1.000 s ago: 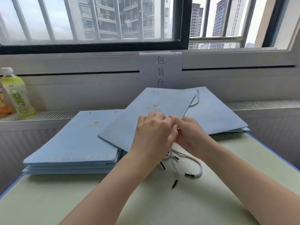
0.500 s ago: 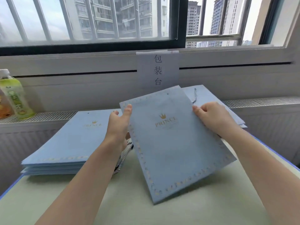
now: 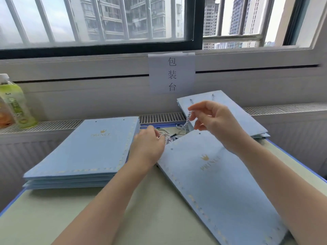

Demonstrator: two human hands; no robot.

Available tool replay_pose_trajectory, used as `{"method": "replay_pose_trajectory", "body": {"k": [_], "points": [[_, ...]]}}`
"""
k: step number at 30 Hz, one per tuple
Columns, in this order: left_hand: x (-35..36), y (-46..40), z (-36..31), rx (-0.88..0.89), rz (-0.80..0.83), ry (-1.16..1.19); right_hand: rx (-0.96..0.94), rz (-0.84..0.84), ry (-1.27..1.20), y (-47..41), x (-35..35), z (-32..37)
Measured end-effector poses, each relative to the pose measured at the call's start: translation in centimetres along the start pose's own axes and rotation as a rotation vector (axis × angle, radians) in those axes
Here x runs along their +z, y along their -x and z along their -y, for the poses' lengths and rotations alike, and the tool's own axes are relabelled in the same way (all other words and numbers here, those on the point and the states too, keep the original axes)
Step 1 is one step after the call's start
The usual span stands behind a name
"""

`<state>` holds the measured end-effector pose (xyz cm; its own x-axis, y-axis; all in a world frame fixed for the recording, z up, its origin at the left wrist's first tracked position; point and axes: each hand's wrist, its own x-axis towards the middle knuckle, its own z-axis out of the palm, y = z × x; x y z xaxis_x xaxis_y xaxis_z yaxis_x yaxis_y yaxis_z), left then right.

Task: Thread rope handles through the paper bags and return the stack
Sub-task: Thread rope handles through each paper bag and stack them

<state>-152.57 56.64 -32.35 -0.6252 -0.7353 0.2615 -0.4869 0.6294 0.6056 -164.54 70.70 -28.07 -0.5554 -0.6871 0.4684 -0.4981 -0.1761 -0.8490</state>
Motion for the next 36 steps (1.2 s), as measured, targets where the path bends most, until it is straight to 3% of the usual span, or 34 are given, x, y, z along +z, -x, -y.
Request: {"method": "replay_pose_trajectory", "body": {"k": [1, 3, 5, 11, 16, 22, 26, 29, 33, 36], "points": [[0.4, 0.2, -0.1, 0.099, -0.019, 0.007, 0.018, 0.065, 0.003, 0.2, 0.5, -0.1], [1.0, 0.7, -0.6, 0.271, 0.045, 0.245, 0.023, 0.15, 0.029, 0.6, 1.7, -0.5], [1.1, 1.2, -1.3, 0.342, 0.123, 0.445, 0.017, 0.164, 0.065, 0.7, 2.5, -0.8], [1.2, 1.6, -1.4, 0.444, 0.052, 0.513, -0.05, 0.027, 0.307, 0.1, 1.8, -1.9], [0.9, 1.5, -1.7, 0.519, -0.102, 0.621, -0.044, 0.044, 0.478, 0.1, 1.6, -2.7], [0.8, 1.2, -1.1, 0.393, -0.224, 0.573, -0.059, -0.028, 0.578, -0.2, 0.9, -2.7], [0.8, 1.2, -1.1, 0.389, -0.132, 0.542, -0.02, 0.221, 0.297, 0.4, 2.7, -2.1], [1.3, 1.6, -1.1, 0.524, -0.142, 0.341, -0.019, 0.285, 0.334, 0.8, 3.6, -2.3], [0.5, 0.6, -0.6, 0.264, -0.032, 0.17, -0.062, 0.153, 0.442, 0.6, 2.8, -2.2], [-0.8, -0.1, -0.2, 0.133, 0.136, -0.015, -0.005, 0.199, 0.471, 0.4, 2.1, -2.2]]}}
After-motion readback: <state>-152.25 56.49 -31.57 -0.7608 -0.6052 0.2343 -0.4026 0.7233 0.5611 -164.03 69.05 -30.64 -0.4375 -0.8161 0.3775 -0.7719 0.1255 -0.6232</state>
